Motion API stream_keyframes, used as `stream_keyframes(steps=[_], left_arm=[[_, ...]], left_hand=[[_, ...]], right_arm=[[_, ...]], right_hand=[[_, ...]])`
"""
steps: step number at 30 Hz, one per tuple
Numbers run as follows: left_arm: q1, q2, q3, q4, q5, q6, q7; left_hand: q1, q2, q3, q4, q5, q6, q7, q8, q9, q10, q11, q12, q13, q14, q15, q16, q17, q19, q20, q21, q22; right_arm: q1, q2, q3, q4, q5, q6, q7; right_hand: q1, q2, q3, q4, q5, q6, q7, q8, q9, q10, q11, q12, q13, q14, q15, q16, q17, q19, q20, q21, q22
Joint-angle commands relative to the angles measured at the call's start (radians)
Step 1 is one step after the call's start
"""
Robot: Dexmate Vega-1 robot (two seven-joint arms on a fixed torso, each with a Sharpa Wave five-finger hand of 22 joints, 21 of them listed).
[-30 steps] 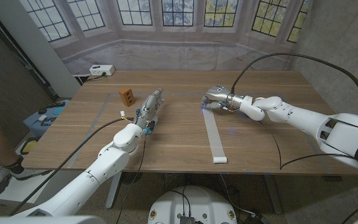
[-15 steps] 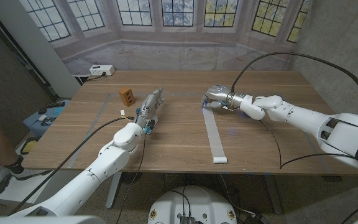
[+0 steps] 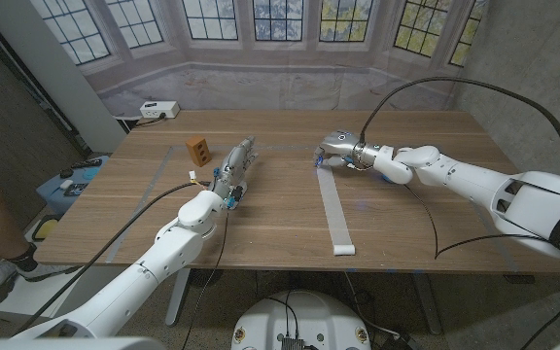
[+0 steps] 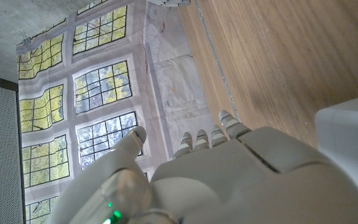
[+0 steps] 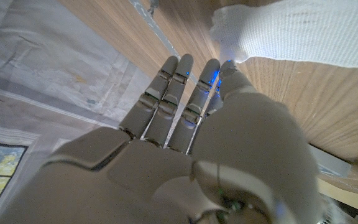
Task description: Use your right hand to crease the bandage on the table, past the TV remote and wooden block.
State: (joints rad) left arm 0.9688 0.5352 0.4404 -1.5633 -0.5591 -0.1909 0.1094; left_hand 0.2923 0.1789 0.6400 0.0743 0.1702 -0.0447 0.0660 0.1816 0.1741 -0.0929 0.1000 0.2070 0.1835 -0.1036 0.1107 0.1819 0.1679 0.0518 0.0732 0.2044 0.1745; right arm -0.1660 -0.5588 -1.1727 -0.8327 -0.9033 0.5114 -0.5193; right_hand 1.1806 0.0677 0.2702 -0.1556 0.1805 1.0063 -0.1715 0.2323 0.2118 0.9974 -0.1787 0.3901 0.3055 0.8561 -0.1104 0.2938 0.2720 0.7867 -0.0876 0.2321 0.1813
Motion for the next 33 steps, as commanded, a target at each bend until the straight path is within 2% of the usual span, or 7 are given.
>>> stream_keyframes(steps=[1,3,12,25,33], left_arm=[[0.005,0.001,-0.002,-0.003,-0.001,0.004,0.008],[0.010,0.002,-0.003,-0.009,0.000,0.005,0.012],[0.023,0.004,-0.003,-0.024,0.002,0.008,0.024],[0.035,0.004,0.001,-0.042,0.008,0.007,0.032],[0.042,0.004,0.003,-0.052,0.012,0.004,0.035]], left_hand=[[0.012,-0.001,0.001,-0.008,0.002,0.005,0.004,0.003,0.004,0.004,0.000,-0.001,0.005,0.006,0.003,-0.002,0.003,0.005,0.002,-0.003,0.003],[0.012,-0.001,0.001,-0.008,0.002,0.006,0.004,0.003,0.004,0.004,0.000,-0.001,0.005,0.006,0.003,-0.002,0.003,0.005,0.001,-0.003,0.003],[0.013,-0.002,0.000,-0.009,0.002,0.007,0.003,0.003,0.004,0.005,0.002,-0.001,0.005,0.007,0.003,-0.002,0.002,0.006,0.002,-0.003,0.003],[0.014,-0.002,-0.001,-0.011,0.002,0.011,0.000,0.004,0.004,0.009,0.004,0.000,0.005,0.008,0.003,-0.002,0.003,0.006,0.002,-0.003,0.003],[0.015,-0.002,-0.001,-0.013,0.002,0.011,-0.001,0.004,0.004,0.010,0.001,0.001,0.005,0.008,0.003,-0.002,0.002,0.006,0.003,-0.003,0.003]], right_arm=[[0.026,0.017,-0.027,0.031,-0.002,0.009,0.009],[0.031,0.020,-0.032,0.036,-0.003,0.010,0.014],[0.048,0.023,-0.052,0.052,-0.012,0.025,0.013],[0.027,-0.043,-0.026,-0.058,-0.014,0.015,0.075],[0.018,-0.059,-0.004,-0.092,-0.022,0.015,0.114]], right_hand=[[-0.001,-0.006,-0.008,-0.002,-0.004,-0.018,-0.001,-0.011,0.002,-0.022,0.002,-0.014,-0.004,-0.010,-0.131,-0.009,0.003,-0.011,-0.096,-0.006,0.002],[-0.004,-0.008,-0.011,-0.001,-0.003,-0.032,-0.002,-0.017,0.002,-0.045,0.001,-0.030,-0.009,-0.023,-0.130,-0.017,0.004,-0.018,-0.090,-0.009,0.002],[-0.010,-0.011,-0.016,0.000,-0.002,-0.057,-0.010,-0.026,0.000,-0.071,-0.002,-0.049,-0.016,-0.041,-0.129,-0.031,0.006,-0.025,-0.085,-0.012,0.002],[-0.015,-0.016,-0.019,0.000,-0.002,-0.078,-0.015,-0.032,-0.004,-0.092,-0.002,-0.064,-0.017,-0.054,-0.128,-0.043,0.008,-0.034,-0.081,-0.015,0.001],[-0.021,-0.019,-0.021,0.002,-0.001,-0.093,-0.030,-0.035,-0.005,-0.103,-0.003,-0.069,-0.013,-0.062,-0.125,-0.050,0.008,-0.040,-0.078,-0.017,0.001]])
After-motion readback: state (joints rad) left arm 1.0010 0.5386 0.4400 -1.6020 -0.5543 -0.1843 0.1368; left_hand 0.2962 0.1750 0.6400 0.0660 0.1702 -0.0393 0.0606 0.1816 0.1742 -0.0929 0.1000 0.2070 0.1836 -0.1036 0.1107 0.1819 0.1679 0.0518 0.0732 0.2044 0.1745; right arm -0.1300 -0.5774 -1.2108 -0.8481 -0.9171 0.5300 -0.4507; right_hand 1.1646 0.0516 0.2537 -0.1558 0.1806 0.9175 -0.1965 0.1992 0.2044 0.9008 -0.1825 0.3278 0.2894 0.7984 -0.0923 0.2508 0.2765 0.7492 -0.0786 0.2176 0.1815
